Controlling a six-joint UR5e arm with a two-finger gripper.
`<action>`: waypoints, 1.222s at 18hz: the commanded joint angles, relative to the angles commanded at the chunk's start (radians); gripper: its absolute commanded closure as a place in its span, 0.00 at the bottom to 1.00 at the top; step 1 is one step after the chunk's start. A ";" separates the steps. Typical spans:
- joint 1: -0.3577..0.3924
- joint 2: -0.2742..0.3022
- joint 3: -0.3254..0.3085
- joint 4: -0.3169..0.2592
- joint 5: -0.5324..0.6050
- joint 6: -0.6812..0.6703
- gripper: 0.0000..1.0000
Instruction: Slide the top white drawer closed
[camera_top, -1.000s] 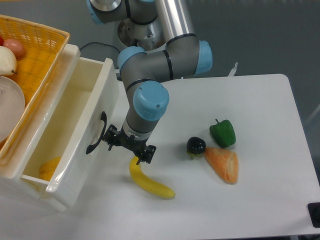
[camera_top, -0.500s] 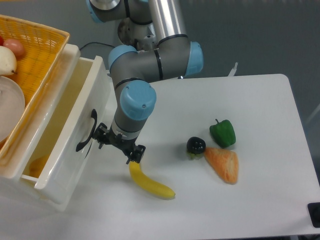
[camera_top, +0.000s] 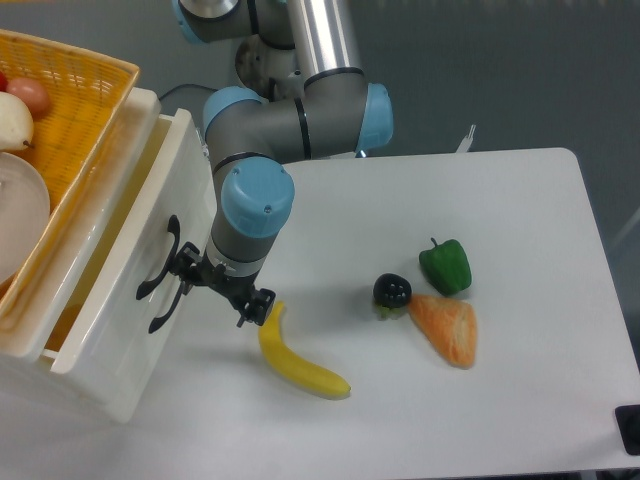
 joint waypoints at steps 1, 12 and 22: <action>0.000 0.000 0.000 0.000 0.000 -0.002 0.00; -0.012 0.000 -0.002 0.000 0.002 0.000 0.00; -0.021 -0.002 0.000 0.002 0.000 0.003 0.00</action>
